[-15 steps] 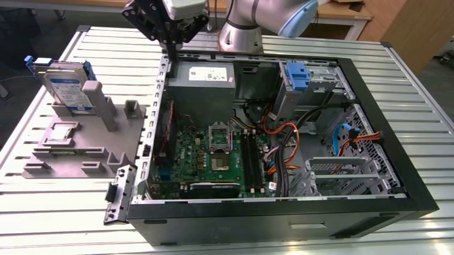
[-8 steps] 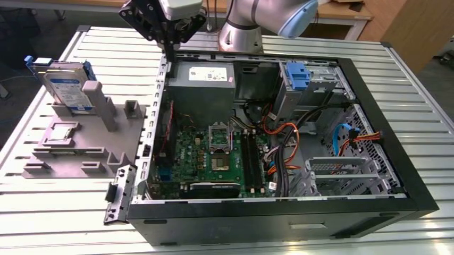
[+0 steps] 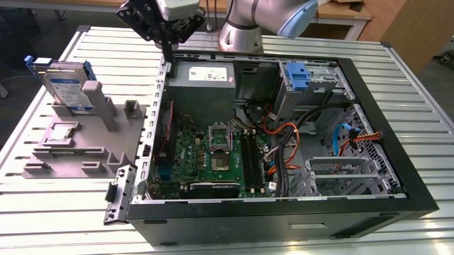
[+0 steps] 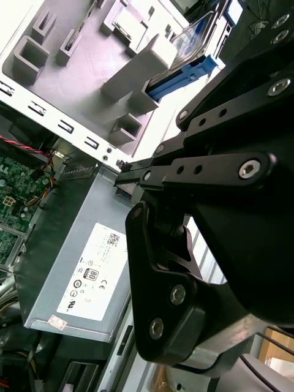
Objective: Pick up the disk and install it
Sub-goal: 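Reach for the disk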
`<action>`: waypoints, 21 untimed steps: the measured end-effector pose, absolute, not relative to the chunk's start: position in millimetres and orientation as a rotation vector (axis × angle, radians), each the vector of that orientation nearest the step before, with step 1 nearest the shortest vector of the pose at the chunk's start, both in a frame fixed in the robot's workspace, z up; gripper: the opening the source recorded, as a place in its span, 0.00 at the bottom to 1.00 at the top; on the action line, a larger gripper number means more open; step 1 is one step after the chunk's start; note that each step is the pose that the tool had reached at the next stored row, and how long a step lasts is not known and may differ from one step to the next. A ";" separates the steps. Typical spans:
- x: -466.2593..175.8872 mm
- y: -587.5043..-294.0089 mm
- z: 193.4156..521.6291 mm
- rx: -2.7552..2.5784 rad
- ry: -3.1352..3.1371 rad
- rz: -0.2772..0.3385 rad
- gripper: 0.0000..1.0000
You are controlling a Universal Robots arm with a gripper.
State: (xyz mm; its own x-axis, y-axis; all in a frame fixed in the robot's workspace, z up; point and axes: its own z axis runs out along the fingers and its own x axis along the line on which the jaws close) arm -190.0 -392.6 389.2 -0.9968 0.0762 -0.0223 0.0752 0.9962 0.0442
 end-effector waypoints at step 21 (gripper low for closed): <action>-195.4 -392.6 387.7 0.118 3.117 0.067 0.10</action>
State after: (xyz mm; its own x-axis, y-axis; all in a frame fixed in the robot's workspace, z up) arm -195.4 -392.6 387.7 -0.9969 0.0762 -0.0200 0.0753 0.9962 0.0440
